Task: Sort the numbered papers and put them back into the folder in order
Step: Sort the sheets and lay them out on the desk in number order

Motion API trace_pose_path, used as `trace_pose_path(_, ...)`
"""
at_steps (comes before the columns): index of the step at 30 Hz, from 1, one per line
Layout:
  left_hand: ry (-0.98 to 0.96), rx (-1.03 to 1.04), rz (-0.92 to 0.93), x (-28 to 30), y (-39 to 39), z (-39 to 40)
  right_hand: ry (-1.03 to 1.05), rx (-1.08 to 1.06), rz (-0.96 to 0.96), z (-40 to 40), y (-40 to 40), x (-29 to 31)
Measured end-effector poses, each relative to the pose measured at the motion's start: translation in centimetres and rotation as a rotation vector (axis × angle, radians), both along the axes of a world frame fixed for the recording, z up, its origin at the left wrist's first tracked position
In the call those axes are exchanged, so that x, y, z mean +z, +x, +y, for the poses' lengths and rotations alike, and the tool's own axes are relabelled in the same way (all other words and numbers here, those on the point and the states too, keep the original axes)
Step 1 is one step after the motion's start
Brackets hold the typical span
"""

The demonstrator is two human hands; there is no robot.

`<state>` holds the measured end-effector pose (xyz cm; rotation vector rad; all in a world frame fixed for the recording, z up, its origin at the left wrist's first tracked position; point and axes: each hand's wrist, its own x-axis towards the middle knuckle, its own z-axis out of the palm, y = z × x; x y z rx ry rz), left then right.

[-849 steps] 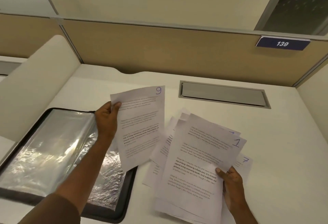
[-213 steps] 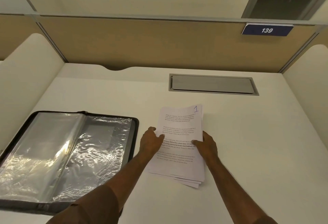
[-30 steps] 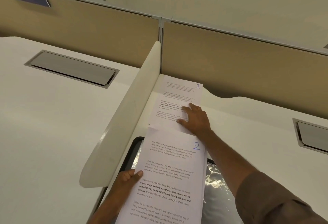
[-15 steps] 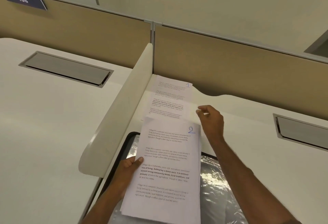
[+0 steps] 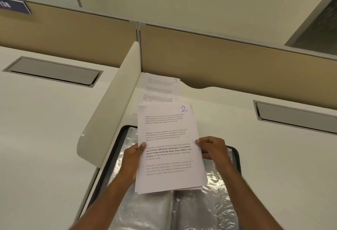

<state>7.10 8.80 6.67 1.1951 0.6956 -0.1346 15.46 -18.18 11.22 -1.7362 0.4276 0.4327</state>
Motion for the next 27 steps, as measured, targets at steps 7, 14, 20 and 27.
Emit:
trace_pose_path(7,0.019,-0.044,-0.06,0.9,-0.8,-1.1,0.024,-0.053,-0.048,-0.9,-1.6,0.7)
trace_pose_path(14,0.071,-0.095,-0.051,0.7,-1.1,-0.2,0.015,-0.068,-0.108,-1.6,-2.1,1.0)
trace_pose_path(20,0.113,-0.212,-0.027,0.8,-1.2,0.7,-0.002,-0.073,-0.105,-2.2,-2.4,0.5)
trace_pose_path(27,0.194,-0.225,-0.002,0.0,-1.4,1.2,0.001,-0.068,-0.067,-1.6,-3.4,-1.8)
